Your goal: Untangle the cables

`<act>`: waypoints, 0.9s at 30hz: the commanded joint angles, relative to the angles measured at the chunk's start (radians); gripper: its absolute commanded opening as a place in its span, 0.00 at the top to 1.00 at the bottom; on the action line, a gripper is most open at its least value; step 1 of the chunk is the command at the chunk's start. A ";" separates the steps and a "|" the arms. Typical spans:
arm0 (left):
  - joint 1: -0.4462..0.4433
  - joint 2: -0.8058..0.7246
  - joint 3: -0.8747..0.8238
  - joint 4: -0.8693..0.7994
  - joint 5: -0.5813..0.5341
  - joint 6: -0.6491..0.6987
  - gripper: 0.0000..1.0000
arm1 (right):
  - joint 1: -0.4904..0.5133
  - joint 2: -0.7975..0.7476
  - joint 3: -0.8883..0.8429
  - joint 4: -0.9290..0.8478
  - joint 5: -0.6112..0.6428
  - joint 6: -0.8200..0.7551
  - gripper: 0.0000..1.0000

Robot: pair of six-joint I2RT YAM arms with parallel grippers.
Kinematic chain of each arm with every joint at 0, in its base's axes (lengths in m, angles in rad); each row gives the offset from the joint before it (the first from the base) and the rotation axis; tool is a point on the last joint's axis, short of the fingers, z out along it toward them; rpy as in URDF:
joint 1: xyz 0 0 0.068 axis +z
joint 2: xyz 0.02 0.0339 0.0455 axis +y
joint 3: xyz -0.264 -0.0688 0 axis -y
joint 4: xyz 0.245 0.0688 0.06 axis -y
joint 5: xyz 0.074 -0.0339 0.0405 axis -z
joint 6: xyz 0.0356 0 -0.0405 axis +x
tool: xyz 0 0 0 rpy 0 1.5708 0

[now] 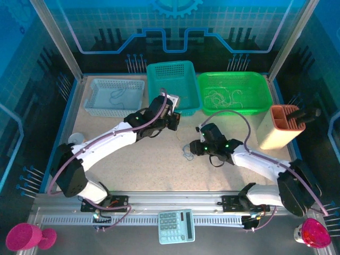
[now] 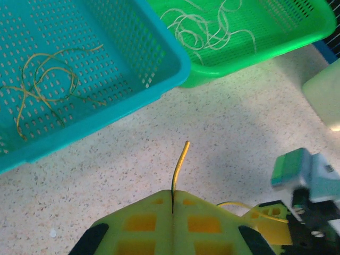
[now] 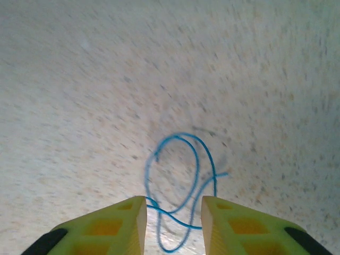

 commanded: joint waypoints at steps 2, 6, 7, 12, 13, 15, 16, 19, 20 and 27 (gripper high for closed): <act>-0.005 -0.050 0.028 -0.008 0.038 0.055 1.00 | -0.042 -0.135 0.063 -0.099 -0.047 -0.051 0.62; -0.005 -0.075 0.050 -0.011 0.059 0.052 1.00 | -0.116 -0.256 0.078 -0.133 -0.102 -0.049 0.51; -0.005 -0.078 0.053 -0.013 0.062 0.052 1.00 | -0.133 -0.279 0.081 -0.135 -0.120 -0.045 0.46; -0.006 -0.095 0.054 0.004 0.079 0.033 1.00 | -0.184 -0.339 0.119 -0.109 -0.180 0.015 0.23; -0.005 -0.098 0.054 0.008 0.082 0.030 1.00 | -0.186 -0.338 0.126 -0.095 -0.188 0.029 0.21; -0.005 -0.101 0.054 0.016 0.088 0.020 1.00 | -0.186 -0.325 0.134 -0.045 -0.210 0.064 0.20; -0.005 -0.102 0.054 0.020 0.088 0.017 1.00 | -0.186 -0.316 0.135 -0.019 -0.220 0.081 0.19; -0.005 -0.106 0.051 0.029 0.092 0.006 1.00 | -0.185 -0.271 0.133 0.061 -0.253 0.137 0.19; -0.005 -0.106 0.051 0.031 0.090 0.004 1.00 | -0.184 -0.255 0.127 0.089 -0.258 0.155 0.19; -0.005 -0.123 0.036 0.059 0.088 -0.017 1.00 | -0.153 -0.161 0.103 0.209 -0.249 0.219 0.30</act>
